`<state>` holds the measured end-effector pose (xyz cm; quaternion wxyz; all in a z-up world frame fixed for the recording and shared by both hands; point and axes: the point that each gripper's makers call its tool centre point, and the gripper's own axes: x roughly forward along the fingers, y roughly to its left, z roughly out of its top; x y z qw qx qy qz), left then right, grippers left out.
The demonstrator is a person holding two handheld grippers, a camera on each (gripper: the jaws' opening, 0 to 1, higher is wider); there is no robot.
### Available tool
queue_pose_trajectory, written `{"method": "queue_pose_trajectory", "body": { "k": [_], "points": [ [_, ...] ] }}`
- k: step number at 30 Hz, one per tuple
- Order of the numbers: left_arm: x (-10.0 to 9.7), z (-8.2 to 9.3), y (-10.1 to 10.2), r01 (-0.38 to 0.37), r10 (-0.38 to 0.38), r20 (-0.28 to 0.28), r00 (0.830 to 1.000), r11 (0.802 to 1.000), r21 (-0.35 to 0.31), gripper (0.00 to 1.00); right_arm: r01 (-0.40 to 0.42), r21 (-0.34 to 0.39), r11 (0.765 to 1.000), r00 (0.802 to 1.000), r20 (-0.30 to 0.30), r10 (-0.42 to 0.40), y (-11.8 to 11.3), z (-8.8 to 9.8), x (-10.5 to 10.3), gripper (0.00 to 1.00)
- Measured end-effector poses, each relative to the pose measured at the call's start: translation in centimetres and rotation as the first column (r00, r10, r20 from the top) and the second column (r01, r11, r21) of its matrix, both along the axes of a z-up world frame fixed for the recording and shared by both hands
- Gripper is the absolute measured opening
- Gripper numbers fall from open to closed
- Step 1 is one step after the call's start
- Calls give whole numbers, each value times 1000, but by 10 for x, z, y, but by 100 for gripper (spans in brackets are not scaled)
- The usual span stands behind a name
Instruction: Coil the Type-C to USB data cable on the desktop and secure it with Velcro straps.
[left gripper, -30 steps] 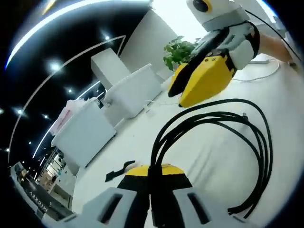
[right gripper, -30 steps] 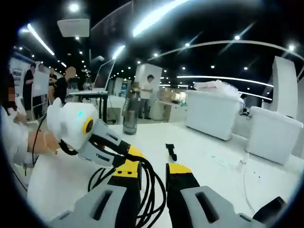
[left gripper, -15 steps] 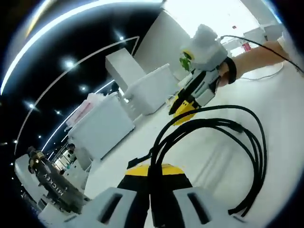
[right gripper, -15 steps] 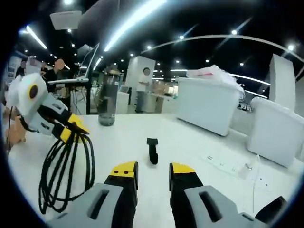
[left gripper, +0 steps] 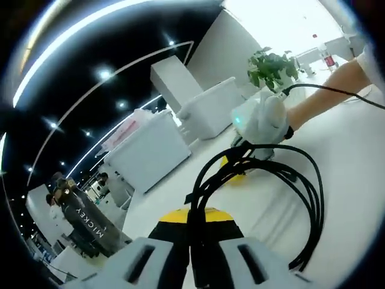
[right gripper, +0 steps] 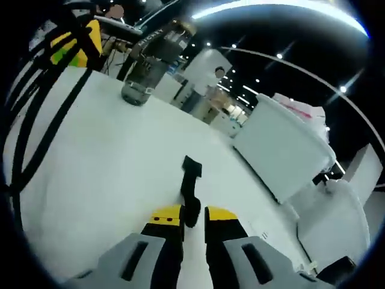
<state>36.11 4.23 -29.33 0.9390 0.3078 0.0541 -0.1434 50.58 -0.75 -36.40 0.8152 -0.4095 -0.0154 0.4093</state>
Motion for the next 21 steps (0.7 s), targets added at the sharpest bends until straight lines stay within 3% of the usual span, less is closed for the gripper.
{"method": "queue_pose_trajectory", "body": {
  "k": [3,5,7,12,18,21],
  "points": [
    [0,0,-1,3,-3,1,1000,1000,-3,6,8,-25,1000,1000,11,-8,0,-2,1,2],
    [0,0,-2,3,-3,-1,1000,1000,0,6,-2,-78,997,998,63,7,-2,1,3,2],
    [-1,-1,-3,5,-5,-4,1000,1000,-3,6,3,-105,994,997,77,5,-8,3,2,1],
    [-2,-4,-16,48,-49,-27,998,998,-44,6,22,-115,993,996,89,-11,-37,17,-8,1],
    [-14,-6,-53,157,-162,-54,985,983,-96,6,87,-153,984,990,127,-68,-119,32,-42,1],
    [-21,-8,-74,215,-225,-69,972,969,-123,6,154,-219,964,978,174,-117,-170,36,-67,1]
  ]
}}
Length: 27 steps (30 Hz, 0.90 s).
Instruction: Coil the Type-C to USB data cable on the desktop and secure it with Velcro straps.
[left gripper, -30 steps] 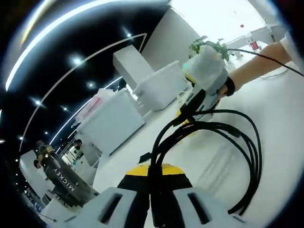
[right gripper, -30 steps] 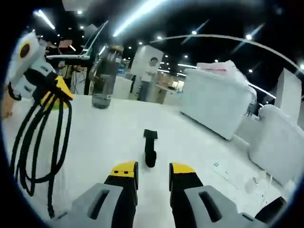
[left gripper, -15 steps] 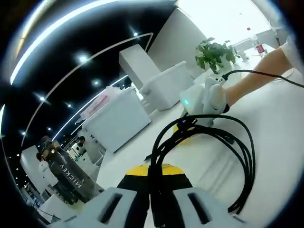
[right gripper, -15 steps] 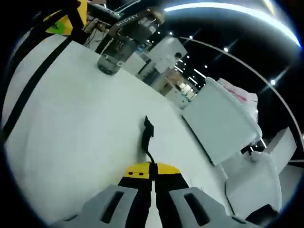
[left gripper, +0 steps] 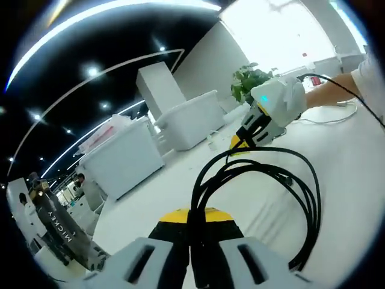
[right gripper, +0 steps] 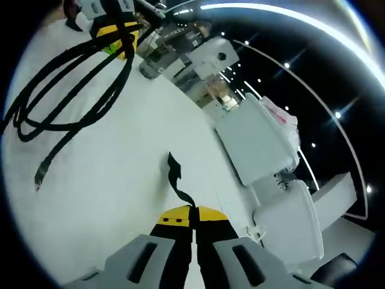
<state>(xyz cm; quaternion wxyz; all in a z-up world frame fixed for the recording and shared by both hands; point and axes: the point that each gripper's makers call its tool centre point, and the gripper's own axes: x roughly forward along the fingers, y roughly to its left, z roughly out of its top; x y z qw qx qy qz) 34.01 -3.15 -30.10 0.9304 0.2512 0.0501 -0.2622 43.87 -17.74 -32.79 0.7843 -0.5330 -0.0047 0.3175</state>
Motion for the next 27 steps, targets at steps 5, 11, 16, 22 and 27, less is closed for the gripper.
{"method": "queue_pose_trajectory", "body": {
  "k": [5,11,16,22,27],
  "points": [
    [-12,3,-26,69,-69,-9,998,997,-33,6,91,-106,990,996,4,-92,-51,-3,-40,1],
    [-26,7,-42,111,-111,-5,994,993,-45,5,176,-36,984,981,-81,-179,-63,-14,-90,2],
    [-45,9,-41,129,-133,-28,991,986,-104,5,180,95,979,973,-162,-163,-47,-20,-116,5],
    [-64,13,-40,129,-131,-30,991,989,-74,5,160,273,949,908,-417,-33,-13,-39,-148,21],
    [-85,19,-60,168,-169,-31,985,985,-45,5,183,450,874,897,-441,39,-25,-7,-157,21]
  ]
}}
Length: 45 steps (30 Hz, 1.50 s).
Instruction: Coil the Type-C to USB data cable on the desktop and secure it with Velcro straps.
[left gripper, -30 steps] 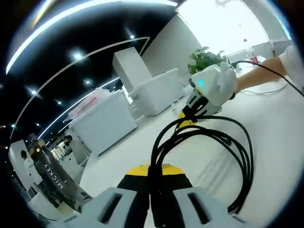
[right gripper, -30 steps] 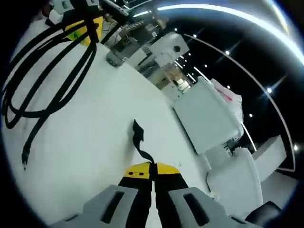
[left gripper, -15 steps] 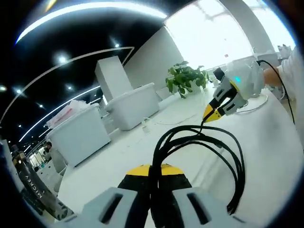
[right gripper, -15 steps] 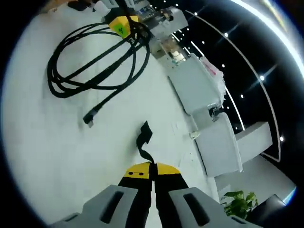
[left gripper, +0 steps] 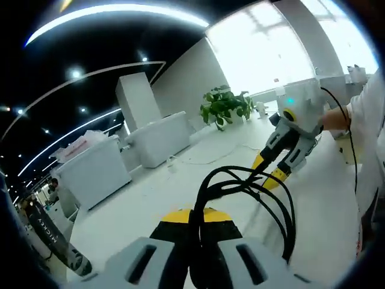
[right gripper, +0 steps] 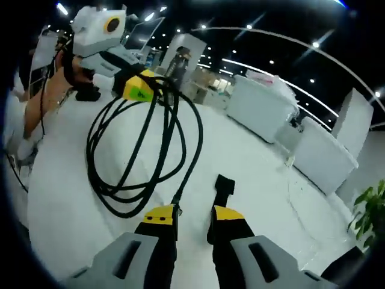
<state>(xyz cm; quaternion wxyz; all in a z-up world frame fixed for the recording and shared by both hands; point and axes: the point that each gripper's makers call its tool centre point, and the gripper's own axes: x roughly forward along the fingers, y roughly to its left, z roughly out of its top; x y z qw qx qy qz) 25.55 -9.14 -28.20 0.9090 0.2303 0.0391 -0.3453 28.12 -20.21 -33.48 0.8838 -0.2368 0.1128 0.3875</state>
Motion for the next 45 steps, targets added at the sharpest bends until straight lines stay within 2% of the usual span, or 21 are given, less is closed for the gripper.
{"method": "queue_pose_trajectory", "body": {
  "k": [6,8,12,15,18,21,23,25,26,28,29,30,32,33,34,35,37,39,40,43,45],
  "points": [
    [-17,7,-53,108,-109,12,994,994,25,5,43,160,986,999,13,-45,-48,35,-11,20],
    [-19,7,-74,150,-150,-3,989,989,13,5,75,183,980,995,54,-86,-66,46,-10,20],
    [-7,0,-106,176,-176,-32,984,984,1,5,136,197,971,976,141,-165,-102,61,-5,18],
    [11,-8,-119,168,-168,-58,984,986,-6,4,143,227,963,976,127,-174,-116,64,-5,18],
    [33,-25,-127,143,-148,-128,981,989,-49,4,76,307,949,988,105,-113,-112,69,-13,18],
    [53,-45,-132,119,-126,-179,976,992,-49,4,-44,381,924,999,36,33,-87,64,-29,19],
    [59,-53,-133,108,-112,-182,977,994,-30,4,-69,472,879,993,-56,108,-71,61,-36,21],
    [63,-59,-133,103,-106,-192,976,994,-28,4,-1,606,795,965,-209,160,-61,59,-31,20],
    [64,-60,-132,102,-105,-195,975,994,-28,5,4,688,726,938,-254,236,-56,63,-32,19],
    [64,-65,-132,99,-102,-206,973,995,-22,5,70,832,550,874,-317,368,-52,75,-28,16],
    [64,-67,-131,99,-100,-208,973,995,-19,5,87,867,490,858,-315,405,-53,80,-24,14],
    [63,-67,-130,98,-100,-210,973,995,-19,5,17,879,476,877,-242,415,-54,84,-22,14],
    [63,-66,-129,97,-102,-209,973,995,-32,5,-59,829,556,938,-145,315,-58,83,-13,13],
    [63,-65,-130,98,-103,-207,973,995,-35,5,-72,820,568,954,-110,279,-58,86,-10,12],
    [62,-65,-130,99,-104,-204,974,995,-34,5,-71,817,572,959,-102,266,-59,88,-9,10],
    [62,-65,-130,99,-103,-201,974,995,-32,5,-63,833,550,954,-112,278,-57,91,-10,9],
    [62,-67,-131,96,-98,-188,977,995,-20,5,-56,851,522,982,-47,183,-67,106,3,2],
    [61,-68,-130,92,-93,-178,980,996,-16,5,-97,849,519,990,28,138,-72,116,9,1],
    [62,-67,-130,93,-94,-174,980,996,-16,5,-110,835,539,993,67,98,-76,118,13,1],
    [61,-66,-129,95,-100,-178,979,995,-36,6,-97,834,543,995,88,43,-73,118,21,6],
    [61,-65,-131,92,-104,-191,976,993,-72,9,-97,800,592,995,79,56,-68,109,24,4]
  ]
}}
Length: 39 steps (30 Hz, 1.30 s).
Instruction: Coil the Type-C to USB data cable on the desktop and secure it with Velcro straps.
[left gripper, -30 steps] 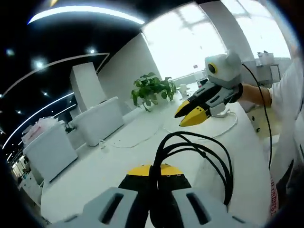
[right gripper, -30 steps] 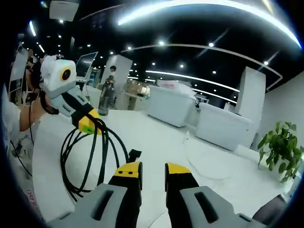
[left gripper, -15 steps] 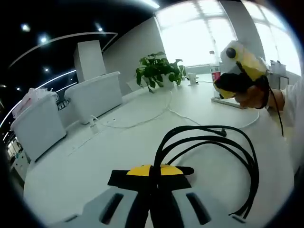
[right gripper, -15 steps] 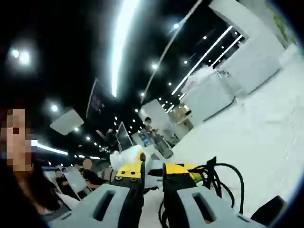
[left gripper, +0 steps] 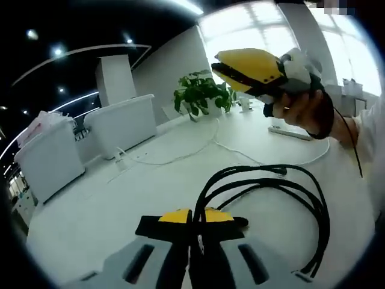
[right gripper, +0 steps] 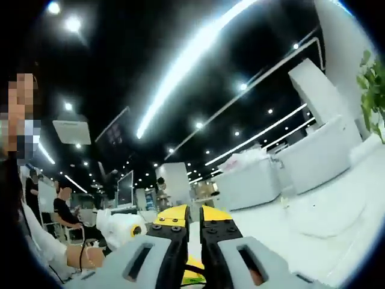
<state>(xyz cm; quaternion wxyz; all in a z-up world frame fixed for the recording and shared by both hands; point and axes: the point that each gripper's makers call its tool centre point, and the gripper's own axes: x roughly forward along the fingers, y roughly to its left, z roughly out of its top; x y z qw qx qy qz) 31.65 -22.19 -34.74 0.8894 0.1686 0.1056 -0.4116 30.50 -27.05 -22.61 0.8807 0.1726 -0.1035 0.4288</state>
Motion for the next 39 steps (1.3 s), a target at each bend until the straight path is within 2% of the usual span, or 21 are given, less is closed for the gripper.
{"method": "queue_pose_trajectory", "body": {
  "k": [3,4,5,7,9,11,12,14,15,16,18,20,23,25,28,30,31,32,34,36,39],
  "points": [
    [0,1,-1,0,0,2,1000,1000,-21,9,-26,-29,999,998,-57,24,9,-15,3,4],
    [-1,0,-1,0,0,5,1000,1000,-17,9,-22,-105,994,999,-51,17,10,-24,5,3],
    [-1,0,0,2,-2,12,1000,1000,1,10,-32,-131,991,997,-74,22,12,-31,4,2],
    [-1,-2,2,1,-2,20,1000,1000,19,13,-45,-225,973,998,-45,36,11,-40,5,1],
    [-3,-4,5,7,-7,15,1000,1000,24,16,-109,-400,910,993,2,120,21,-62,-13,4],
    [-6,-2,4,22,-22,3,1000,1000,-6,18,-120,-516,848,992,-21,127,23,-84,-21,15],
    [-7,1,4,24,-24,-2,1000,999,-25,19,-144,-549,823,988,-27,155,26,-91,-28,21],
    [-7,8,4,17,-17,-4,1000,997,-74,22,-173,-606,776,979,-19,203,32,-102,-41,22],
    [-5,12,5,11,-11,6,1000,996,-83,22,-182,-655,733,973,-11,232,36,-109,-47,22],
    [-2,17,8,-10,13,33,999,996,-90,22,-160,-720,676,971,10,240,36,-117,-48,22],
    [7,20,17,-54,59,80,995,997,-61,22,-68,-814,578,958,108,264,38,-126,-46,21],
    [12,14,23,-77,77,100,992,997,-11,22,-43,-837,545,966,106,237,37,-132,-39,21],
    [15,5,25,-82,81,83,993,997,8,22,-71,-823,564,974,64,216,44,-134,-31,21],
    [15,0,24,-81,80,58,995,997,5,22,-65,-829,555,977,59,203,48,-136,-27,21],
    [15,0,24,-88,88,52,995,996,-4,22,24,-888,458,974,124,190,48,-141,-17,20],
    [16,0,28,-98,98,60,993,995,7,22,114,-905,409,963,202,178,44,-138,-10,19],
    [17,-1,29,-100,100,60,993,995,7,22,134,-906,401,958,221,180,44,-136,-9,18],
    [17,-1,30,-102,101,58,993,995,5,22,147,-898,414,954,239,180,45,-134,-9,16],
    [19,-1,32,-109,108,53,993,994,1,22,189,-904,385,942,277,190,43,-133,-7,14],
    [19,-1,33,-109,109,47,993,994,-7,22,257,-900,353,916,343,207,43,-129,-4,12],
    [20,-2,33,-108,108,45,993,994,-5,21,289,-895,340,898,376,226,47,-128,-4,11]
  ]
}}
